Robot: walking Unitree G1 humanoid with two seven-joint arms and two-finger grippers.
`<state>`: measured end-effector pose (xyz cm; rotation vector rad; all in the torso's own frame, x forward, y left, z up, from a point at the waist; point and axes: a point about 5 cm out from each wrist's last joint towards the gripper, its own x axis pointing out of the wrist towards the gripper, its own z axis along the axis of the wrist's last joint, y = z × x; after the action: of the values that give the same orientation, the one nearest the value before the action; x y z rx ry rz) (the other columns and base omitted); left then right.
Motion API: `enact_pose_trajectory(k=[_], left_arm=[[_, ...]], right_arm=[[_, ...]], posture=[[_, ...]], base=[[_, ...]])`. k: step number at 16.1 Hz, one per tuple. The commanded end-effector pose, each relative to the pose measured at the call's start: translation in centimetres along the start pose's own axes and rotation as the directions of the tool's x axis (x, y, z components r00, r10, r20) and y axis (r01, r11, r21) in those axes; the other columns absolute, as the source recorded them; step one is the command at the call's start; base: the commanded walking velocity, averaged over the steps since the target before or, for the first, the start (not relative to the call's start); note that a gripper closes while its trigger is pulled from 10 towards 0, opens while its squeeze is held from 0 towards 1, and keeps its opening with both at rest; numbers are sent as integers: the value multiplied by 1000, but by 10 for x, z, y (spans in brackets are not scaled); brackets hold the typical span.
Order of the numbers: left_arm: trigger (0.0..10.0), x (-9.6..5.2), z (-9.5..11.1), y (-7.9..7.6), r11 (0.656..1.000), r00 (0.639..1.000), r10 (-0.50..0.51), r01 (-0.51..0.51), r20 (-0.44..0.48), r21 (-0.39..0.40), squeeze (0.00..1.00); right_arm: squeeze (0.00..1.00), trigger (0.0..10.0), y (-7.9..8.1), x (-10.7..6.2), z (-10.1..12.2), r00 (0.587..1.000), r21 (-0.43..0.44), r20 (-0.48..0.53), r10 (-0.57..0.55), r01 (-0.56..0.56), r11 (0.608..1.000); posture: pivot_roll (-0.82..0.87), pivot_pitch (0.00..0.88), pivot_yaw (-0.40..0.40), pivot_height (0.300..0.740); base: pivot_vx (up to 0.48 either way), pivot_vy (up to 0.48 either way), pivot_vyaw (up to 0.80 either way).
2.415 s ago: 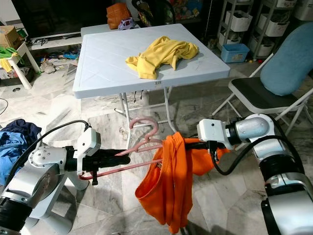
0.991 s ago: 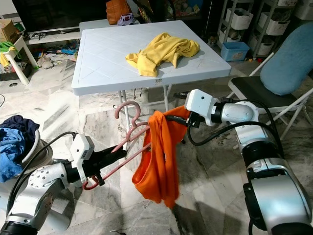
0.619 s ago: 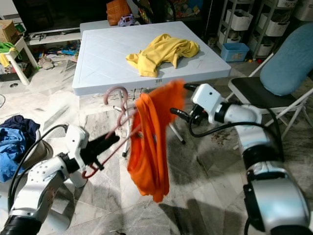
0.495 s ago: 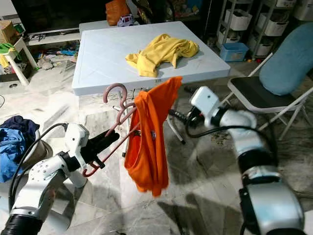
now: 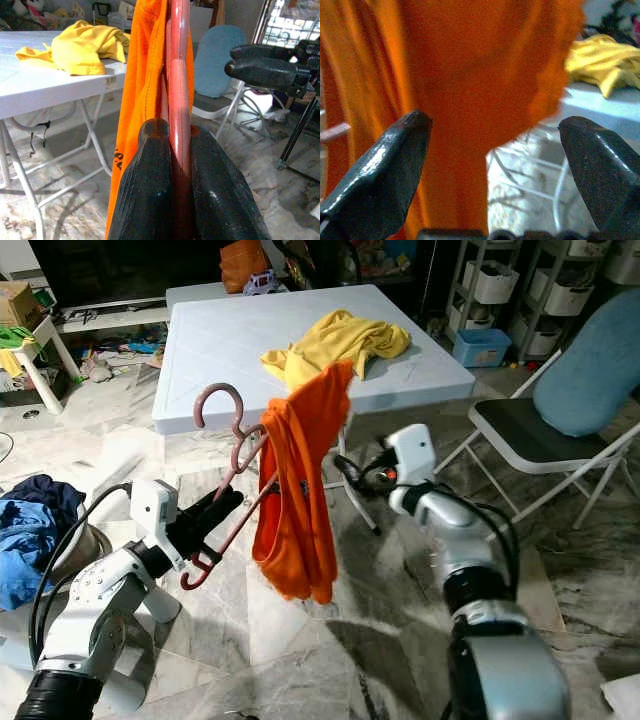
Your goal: Hang hanger
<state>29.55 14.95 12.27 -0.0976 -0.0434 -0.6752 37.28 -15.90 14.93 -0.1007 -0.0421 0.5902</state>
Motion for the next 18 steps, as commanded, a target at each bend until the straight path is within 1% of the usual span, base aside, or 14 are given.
enact_pose_trajectory(k=[1,2,3,4,5,6,7,9,10,12,13,17,18], left_arm=[[0,3,14,1,1000,999,-15,14,49,21,0],[0,4,14,0,1000,999,-18,17,49,19,0],[0,5,13,-3,1000,999,-23,22,48,15,0],[0,7,11,-5,1000,999,-27,26,46,9,0],[0,9,9,-9,999,998,-37,36,41,7,0],[0,11,7,-13,999,998,-52,52,38,6,0],[0,13,7,-15,998,998,-58,58,39,4,0],[0,16,8,-17,998,997,-67,67,43,2,0],[0,18,9,-20,997,996,-82,82,45,1,0],[0,21,10,-27,993,992,-119,119,47,-1,0],[0,22,10,-30,990,989,-140,139,39,12,0],[0,23,8,-38,987,986,-163,163,38,13,0],[0,22,8,-38,986,985,-166,166,36,16,0]], right_arm=[[0,10000,-1,1,8,999,4,34,-2,1,1000],[0,10000,1,2,11,999,20,35,23,-24,1000],[0,10000,4,3,14,996,83,49,71,-74,994],[1000,10000,4,3,16,995,110,63,75,-81,991],[1000,10000,6,3,16,995,106,59,86,-92,990],[553,10000,12,2,15,991,87,54,121,-126,988],[0,10000,16,2,14,986,92,57,154,-159,983],[0,10000,21,1,16,979,89,64,194,-199,976],[0,10000,24,1,17,975,102,68,213,-219,970],[0,10000,26,4,18,976,100,70,207,-214,972],[0,10000,27,5,20,977,106,83,198,-206,973],[0,10000,29,10,24,983,96,94,160,-168,981],[0,4275,28,11,25,984,97,100,150,-159,982]], posture=[[9,0,15,740],[9,0,15,740],[9,0,15,740],[5,0,12,740],[4,0,11,740],[4,0,11,740],[-2,0,10,740],[-2,0,10,740],[-5,0,11,740],[-6,0,11,740],[-5,0,11,740],[-2,0,10,740],[-1,0,9,740]], base=[[0,0,0],[0,0,0],[0,0,0],[0,0,0],[0,0,0],[0,0,0],[0,0,0],[0,0,0],[0,0,0],[0,0,0],[0,0,0],[0,0,0],[0,0,0]])
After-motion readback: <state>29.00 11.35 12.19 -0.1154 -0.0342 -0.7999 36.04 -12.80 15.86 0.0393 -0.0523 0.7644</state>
